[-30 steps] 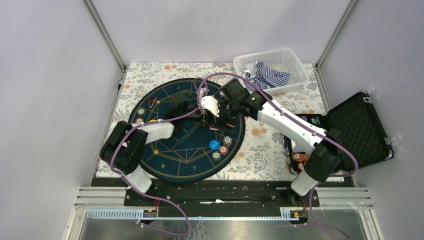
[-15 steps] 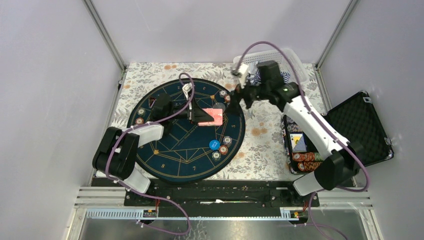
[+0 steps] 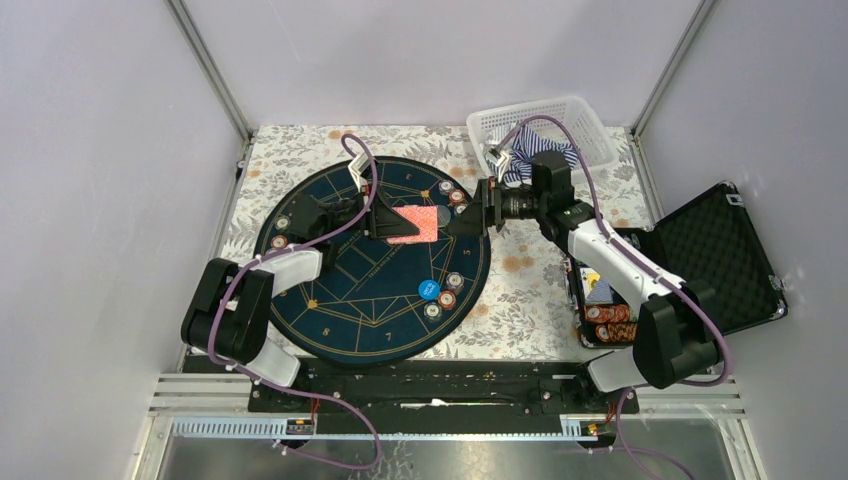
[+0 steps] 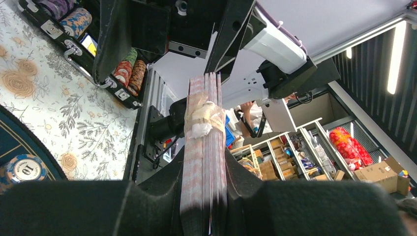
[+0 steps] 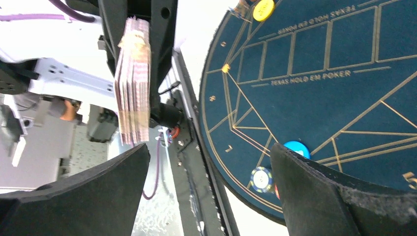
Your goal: Distribute texas hold em gaming equipment
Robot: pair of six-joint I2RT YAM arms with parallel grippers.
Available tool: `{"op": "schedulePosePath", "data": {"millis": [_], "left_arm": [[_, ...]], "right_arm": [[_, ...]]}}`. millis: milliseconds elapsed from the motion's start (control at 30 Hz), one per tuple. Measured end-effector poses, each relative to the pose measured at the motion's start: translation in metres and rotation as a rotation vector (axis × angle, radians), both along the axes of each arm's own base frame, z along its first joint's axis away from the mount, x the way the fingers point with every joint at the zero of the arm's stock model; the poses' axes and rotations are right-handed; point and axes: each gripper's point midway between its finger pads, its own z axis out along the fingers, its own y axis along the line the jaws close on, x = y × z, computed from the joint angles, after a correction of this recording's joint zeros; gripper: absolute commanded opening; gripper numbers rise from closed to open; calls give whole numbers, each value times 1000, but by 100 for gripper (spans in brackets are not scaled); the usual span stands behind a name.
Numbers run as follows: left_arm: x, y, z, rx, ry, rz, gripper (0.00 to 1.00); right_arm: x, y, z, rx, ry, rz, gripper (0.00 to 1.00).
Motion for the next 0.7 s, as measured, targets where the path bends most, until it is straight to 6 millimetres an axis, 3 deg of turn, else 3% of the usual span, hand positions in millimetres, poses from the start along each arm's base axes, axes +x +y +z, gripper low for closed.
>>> {"op": "schedulePosePath", "data": {"millis": [367, 700], "left_arm": [[-4, 1, 6, -18, -20, -10, 0], [-6, 1, 8, -20, -14, -14, 0]], "right_arm": [[3, 11, 31, 141, 21, 18, 100], [6, 13, 28, 146, 49, 13, 100]]}}
